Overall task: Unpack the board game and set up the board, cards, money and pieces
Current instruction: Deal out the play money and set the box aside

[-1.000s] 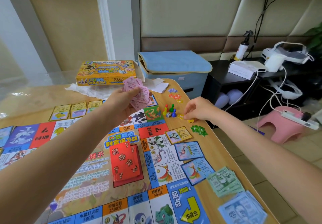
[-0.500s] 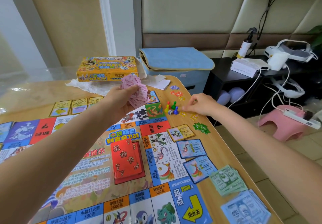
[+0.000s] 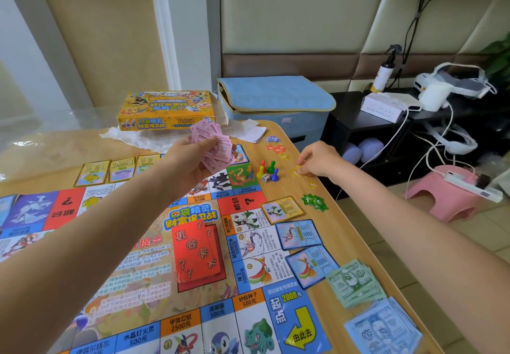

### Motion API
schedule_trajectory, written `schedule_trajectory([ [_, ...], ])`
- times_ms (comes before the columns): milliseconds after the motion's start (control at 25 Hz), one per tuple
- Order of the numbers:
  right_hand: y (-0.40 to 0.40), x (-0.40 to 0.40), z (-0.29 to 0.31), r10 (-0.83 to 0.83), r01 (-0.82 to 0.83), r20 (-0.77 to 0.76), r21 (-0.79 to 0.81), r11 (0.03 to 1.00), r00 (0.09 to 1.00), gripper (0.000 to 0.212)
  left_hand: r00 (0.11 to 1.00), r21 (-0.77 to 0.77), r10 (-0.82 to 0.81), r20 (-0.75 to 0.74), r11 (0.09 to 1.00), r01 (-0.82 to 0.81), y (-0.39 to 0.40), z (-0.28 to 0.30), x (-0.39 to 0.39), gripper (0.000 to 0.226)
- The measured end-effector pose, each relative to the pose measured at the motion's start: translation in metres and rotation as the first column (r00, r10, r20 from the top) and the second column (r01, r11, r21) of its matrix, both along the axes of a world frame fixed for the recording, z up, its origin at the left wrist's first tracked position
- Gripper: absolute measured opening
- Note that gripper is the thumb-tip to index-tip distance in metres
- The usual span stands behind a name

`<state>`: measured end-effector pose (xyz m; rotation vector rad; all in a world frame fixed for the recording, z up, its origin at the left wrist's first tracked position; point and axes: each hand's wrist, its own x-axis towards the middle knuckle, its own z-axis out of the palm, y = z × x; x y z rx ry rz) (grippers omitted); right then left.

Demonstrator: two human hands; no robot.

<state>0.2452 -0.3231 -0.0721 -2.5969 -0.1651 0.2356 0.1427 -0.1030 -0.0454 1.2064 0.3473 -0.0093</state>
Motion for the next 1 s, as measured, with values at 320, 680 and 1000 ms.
schedule_trajectory([
  [320, 0.009, 0.021, 0.008, 0.036, -0.036, 0.004, -0.047, 0.998, 0.999, 0.019, 1.0, -0.012, 0.007, 0.01, 1.0, -0.007, 0.002, 0.002, -0.003, 0.027],
  [680, -0.04, 0.002, 0.009, 0.333, -0.335, -0.121, 0.001, 0.942, 0.935, 0.051, 1.0, -0.005, -0.025, 0.016, 1.0, 0.025, -0.004, 0.0, -0.003, 0.034],
  [1000, -0.03, 0.008, -0.005, 0.289, -0.288, 0.003, -0.051, 0.956, 0.957, 0.047, 1.0, 0.003, -0.017, 0.015, 1.0, 0.017, -0.007, 0.001, -0.006, 0.032],
])
